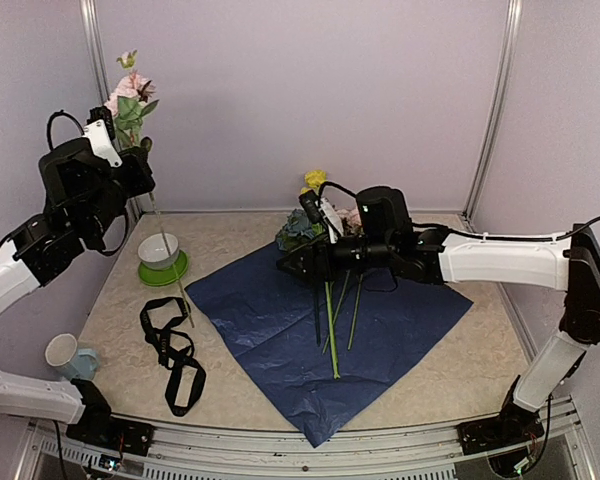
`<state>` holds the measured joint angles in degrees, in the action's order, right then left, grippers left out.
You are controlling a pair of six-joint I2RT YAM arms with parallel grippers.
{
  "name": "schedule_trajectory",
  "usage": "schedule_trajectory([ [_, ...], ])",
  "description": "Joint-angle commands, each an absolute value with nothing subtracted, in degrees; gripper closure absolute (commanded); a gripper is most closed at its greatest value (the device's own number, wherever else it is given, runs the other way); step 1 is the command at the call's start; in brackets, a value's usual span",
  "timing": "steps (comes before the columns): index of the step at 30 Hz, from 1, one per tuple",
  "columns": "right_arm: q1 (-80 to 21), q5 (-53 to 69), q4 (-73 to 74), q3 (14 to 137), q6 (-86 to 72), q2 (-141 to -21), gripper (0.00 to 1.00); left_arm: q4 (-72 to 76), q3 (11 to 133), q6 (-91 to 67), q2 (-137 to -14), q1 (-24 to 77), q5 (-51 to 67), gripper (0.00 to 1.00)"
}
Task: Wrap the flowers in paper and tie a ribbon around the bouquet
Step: Pass from the left arm to the right
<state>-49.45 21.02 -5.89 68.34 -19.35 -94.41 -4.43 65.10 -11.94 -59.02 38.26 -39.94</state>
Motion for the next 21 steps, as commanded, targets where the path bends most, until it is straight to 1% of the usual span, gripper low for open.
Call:
schedule_trajectory([
  [1,-53.2,35.0,-15.9,73.2,-19.0,-97.5,0.02,13.7,58.5,-22.7,-60.8,41.0,-9.1,1.0],
  [2,-53.6,35.7,-17.9,73.0,-20.0,-97.6,0.0,17.7,56.4,-24.2,-61.2,41.2,-6.7,1.0],
  [4,-53.8,36.3,-23.3,71.9,-23.0,-98.1,0.0,23.9,54.1,-27.4,-62.7,41.4,-2.4,1.0],
  [7,-53.8,35.1,-26.5,72.2,-25.8,-99.9,0.01,28.6,53.3,-29.2,-65.5,42.4,0.8,1.0],
  [11,-53.8,33.0,-28.2,72.3,-29.9,-101.9,0.08,33.7,51.6,-31.7,-67.4,42.9,1.8,1.0],
  [12,-53.9,32.9,-28.5,72.3,-30.5,-102.4,0.11,34.9,51.0,-32.1,-67.8,43.1,2.1,1.0],
  [16,-53.9,31.6,-25.7,74.7,-30.1,-104.1,0.29,36.4,50.1,-34.7,-69.3,43.2,2.7,1.0],
  [17,-53.9,31.6,-25.8,75.0,-30.1,-104.4,0.34,36.9,49.6,-35.1,-69.5,43.4,2.7,1.0],
  [19,-53.9,31.7,-26.4,75.1,-30.4,-104.8,0.49,38.2,48.7,-35.8,-69.7,43.6,2.8,1.0],
  [21,-53.9,32.4,-26.4,75.6,-30.5,-105.3,0.54,38.5,48.4,-35.8,-70.0,43.6,2.4,1.0],
])
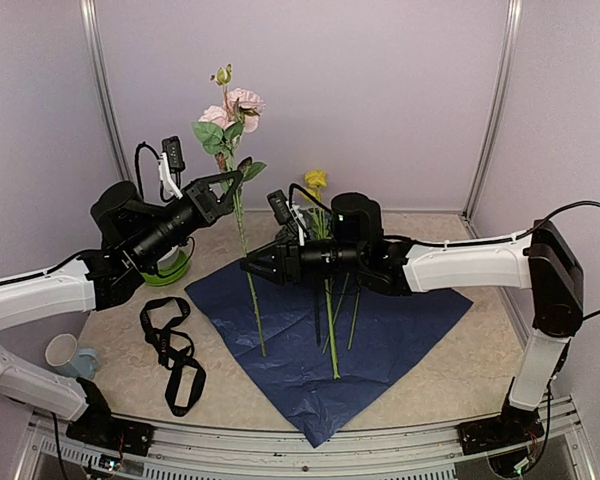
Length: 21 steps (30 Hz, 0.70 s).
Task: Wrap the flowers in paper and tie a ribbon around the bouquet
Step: Pass from the left arm to the right
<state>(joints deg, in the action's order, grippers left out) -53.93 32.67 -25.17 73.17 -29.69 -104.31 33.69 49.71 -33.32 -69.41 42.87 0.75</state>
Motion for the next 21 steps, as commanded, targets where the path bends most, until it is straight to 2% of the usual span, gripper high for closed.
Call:
schedule_trajectory([
  [1,-53.9,32.7,-26.3,75.8,-30.5,-105.6,0.54,38.4,48.4,-35.7,-70.1,43.6,2.3,1.0],
  [3,-53.9,33.3,-26.6,75.7,-30.6,-105.8,0.54,38.5,48.2,-35.5,-70.5,43.7,1.9,1.0],
  [4,-53.9,33.2,-26.5,75.7,-30.6,-105.8,0.6,38.7,48.1,-35.5,-70.7,43.6,1.7,1.0],
  [6,-53.9,31.0,-24.2,76.1,-30.4,-105.8,0.91,38.9,48.1,-35.9,-71.1,43.7,1.9,1.0],
  [7,-53.9,29.4,-22.6,76.1,-30.2,-105.5,1.0,38.7,48.2,-36.0,-71.3,43.7,1.9,1.0],
  [9,-53.6,26.7,-20.5,75.4,-29.7,-104.1,1.0,36.7,48.7,-36.0,-71.5,43.6,0.8,1.0],
  [10,-53.4,25.3,-19.4,74.8,-29.7,-103.4,1.0,34.7,49.1,-35.7,-71.7,43.7,-0.3,0.88],
  [12,-52.7,20.4,-13.8,73.7,-29.9,-102.0,1.0,27.7,50.9,-34.5,-72.1,43.7,-4.4,0.29],
  [13,-52.2,17.1,-9.8,73.8,-30.1,-101.7,1.0,23.1,51.7,-33.7,-72.3,43.7,-7.6,0.07],
  [14,-51.7,13.7,-5.8,73.9,-30.2,-101.7,1.0,18.9,52.6,-32.6,-72.5,43.6,-10.7,0.02],
  [15,-51.1,10.2,-1.7,74.1,-30.9,-102.0,1.0,15.3,53.3,-31.3,-72.8,43.7,-13.9,0.01],
  [18,-49.5,1.1,9.5,76.6,-32.7,-104.7,1.0,6.8,54.3,-29.1,-73.3,43.6,-21.4,0.01],
  [21,-48.9,-2.0,14.1,79.5,-31.5,-108.2,1.0,1.8,54.4,-28.5,-73.8,43.5,-24.6,0.01],
])
